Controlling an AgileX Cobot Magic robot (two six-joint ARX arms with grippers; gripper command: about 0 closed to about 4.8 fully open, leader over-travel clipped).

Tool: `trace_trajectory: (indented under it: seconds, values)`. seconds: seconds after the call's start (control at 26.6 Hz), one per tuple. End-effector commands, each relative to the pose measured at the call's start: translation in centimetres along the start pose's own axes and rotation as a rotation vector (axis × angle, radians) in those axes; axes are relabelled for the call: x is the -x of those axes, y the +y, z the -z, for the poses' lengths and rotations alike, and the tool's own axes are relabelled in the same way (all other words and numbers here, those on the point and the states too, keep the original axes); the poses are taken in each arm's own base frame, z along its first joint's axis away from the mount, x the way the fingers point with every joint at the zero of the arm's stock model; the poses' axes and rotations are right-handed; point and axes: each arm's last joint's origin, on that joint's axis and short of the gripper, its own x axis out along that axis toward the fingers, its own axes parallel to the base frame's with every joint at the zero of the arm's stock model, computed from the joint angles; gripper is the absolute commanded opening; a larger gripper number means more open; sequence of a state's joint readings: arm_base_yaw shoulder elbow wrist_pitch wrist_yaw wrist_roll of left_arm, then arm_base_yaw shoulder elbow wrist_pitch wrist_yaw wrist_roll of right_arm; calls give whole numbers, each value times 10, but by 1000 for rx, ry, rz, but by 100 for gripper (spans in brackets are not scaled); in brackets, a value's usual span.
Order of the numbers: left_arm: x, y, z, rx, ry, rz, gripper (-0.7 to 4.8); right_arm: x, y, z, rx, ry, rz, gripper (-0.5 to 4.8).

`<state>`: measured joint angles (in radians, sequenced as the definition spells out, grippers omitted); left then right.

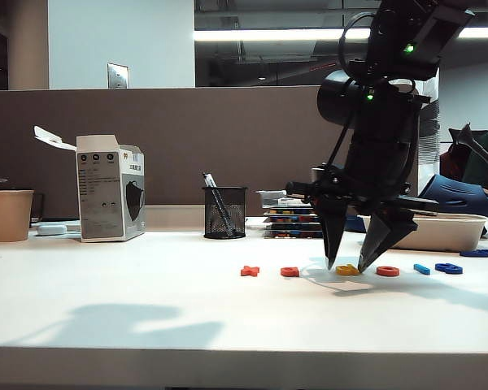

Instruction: Select the appropriate letters from the row of letter magnets placed on the table to arrange into the word "dog".

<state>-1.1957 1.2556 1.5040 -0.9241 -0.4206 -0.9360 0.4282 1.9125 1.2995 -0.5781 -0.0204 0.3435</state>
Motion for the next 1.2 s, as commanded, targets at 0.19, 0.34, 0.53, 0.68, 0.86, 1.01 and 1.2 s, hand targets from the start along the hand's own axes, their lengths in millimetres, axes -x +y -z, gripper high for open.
trace_trajectory:
  seconds: [0.19, 0.34, 0.53, 0.68, 0.86, 1.01, 1.2]
  values:
    - [1, 0, -1, 3, -11, 4, -5, -7, -4, 12, -6, 106, 38, 203]
    - [1, 0, -1, 3, -11, 4, -5, -7, -4, 12, -6, 103, 37, 202]
    - [1, 0, -1, 3, -11, 4, -5, -8, -4, 11, -5, 92, 33, 193]
    - [1, 0, -1, 3, -11, 4, -5, -10, -4, 11, -6, 96, 34, 133]
    - [1, 0, -1, 3, -11, 4, -5, -10, -4, 11, -5, 97, 33, 133]
    - [1, 0, -1, 3, -11, 4, -5, -10, -3, 11, -5, 97, 29, 133]
    - [1, 0, -1, 3, -11, 4, -5, -10, -3, 10, -6, 87, 26, 134]
